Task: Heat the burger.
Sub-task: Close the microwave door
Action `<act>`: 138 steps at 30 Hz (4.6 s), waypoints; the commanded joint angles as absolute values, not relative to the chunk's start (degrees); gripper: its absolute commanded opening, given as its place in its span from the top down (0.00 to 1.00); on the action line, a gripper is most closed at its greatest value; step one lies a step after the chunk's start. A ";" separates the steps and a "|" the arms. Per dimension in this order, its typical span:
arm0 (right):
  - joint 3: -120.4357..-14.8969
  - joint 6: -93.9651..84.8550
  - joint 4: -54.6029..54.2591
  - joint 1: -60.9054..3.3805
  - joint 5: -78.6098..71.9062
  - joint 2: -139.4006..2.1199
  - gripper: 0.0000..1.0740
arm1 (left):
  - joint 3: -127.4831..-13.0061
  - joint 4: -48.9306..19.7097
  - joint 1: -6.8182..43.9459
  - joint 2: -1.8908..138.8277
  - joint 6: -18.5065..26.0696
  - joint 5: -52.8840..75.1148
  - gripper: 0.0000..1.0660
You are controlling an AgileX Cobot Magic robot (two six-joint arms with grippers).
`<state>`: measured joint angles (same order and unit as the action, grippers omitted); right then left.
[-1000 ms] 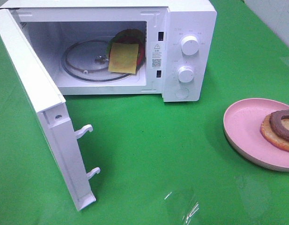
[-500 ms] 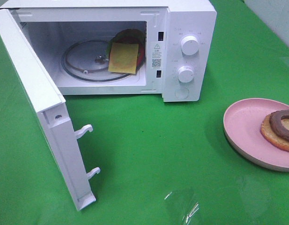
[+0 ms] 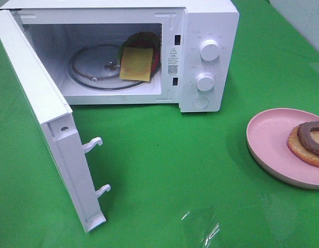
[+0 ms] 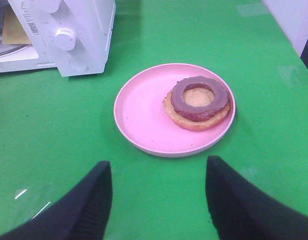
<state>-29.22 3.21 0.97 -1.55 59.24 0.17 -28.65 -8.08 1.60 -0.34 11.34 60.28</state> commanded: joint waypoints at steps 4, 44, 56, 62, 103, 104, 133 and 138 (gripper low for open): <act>-28.71 0.63 1.49 -1.72 57.64 1.72 0.52 | -28.53 -8.37 1.38 -0.80 11.12 59.64 1.00; -28.71 2.75 1.20 -1.72 57.64 1.72 0.52 | -28.53 -6.59 1.38 0.46 7.33 59.36 1.00; -28.71 2.75 1.20 -1.72 57.64 1.72 0.52 | -30.48 -5.04 1.38 20.51 5.16 42.40 1.00; -28.71 2.75 1.20 -1.72 57.64 1.72 0.52 | -30.48 -5.21 1.38 31.91 5.44 34.15 1.00; -28.71 2.92 1.20 -1.72 57.64 1.72 0.52 | -30.48 -17.93 23.78 81.70 -2.92 -25.95 1.00; -28.71 2.92 1.20 -1.72 57.64 1.72 0.52 | -30.48 -17.93 23.78 81.70 -2.92 -25.95 1.00; -28.71 2.98 1.20 -1.72 57.64 1.72 0.52 | -50.65 0.29 23.89 102.27 -18.85 -35.87 1.00; -28.71 2.98 1.20 -1.72 57.64 1.72 0.52 | -56.09 5.61 23.89 106.11 -22.86 -35.75 1.00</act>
